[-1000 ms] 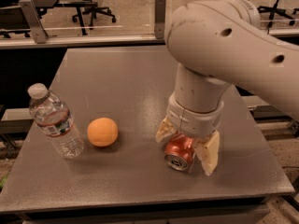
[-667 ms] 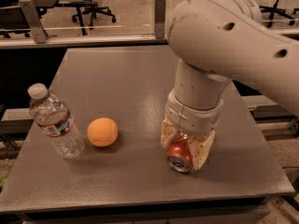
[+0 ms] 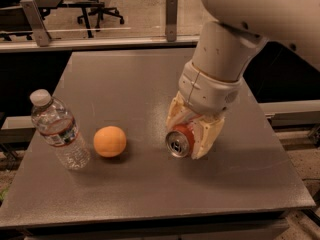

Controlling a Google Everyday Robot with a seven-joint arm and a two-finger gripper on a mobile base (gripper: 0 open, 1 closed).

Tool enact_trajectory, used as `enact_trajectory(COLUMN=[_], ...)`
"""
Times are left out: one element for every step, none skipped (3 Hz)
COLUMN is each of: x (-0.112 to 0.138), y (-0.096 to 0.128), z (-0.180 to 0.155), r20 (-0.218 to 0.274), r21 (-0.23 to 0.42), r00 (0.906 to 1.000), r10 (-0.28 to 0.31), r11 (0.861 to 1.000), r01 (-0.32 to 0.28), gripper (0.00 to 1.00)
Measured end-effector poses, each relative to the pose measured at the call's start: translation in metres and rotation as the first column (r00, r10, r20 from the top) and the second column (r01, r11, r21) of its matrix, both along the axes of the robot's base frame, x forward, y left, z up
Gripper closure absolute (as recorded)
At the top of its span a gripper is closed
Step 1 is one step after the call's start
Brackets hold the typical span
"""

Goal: Place coke can upright

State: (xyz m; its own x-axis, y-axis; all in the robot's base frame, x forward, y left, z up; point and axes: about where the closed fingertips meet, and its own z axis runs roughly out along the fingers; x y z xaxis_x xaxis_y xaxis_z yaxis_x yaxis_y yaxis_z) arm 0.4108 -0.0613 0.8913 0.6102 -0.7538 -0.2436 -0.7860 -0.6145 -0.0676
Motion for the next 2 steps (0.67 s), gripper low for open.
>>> enact_trajectory(x=[0.017,0.04], y=[0.009,0.008], z=[0.02,0.035], r20=[-0.049,-0.133], r21=[0.084,0.187], r00=[0.9918,0.9473], r10=[-0.118,-0.292], r11=[0.989,0.931], r01=[0.122,0.313], gripper=[1.0,1.0])
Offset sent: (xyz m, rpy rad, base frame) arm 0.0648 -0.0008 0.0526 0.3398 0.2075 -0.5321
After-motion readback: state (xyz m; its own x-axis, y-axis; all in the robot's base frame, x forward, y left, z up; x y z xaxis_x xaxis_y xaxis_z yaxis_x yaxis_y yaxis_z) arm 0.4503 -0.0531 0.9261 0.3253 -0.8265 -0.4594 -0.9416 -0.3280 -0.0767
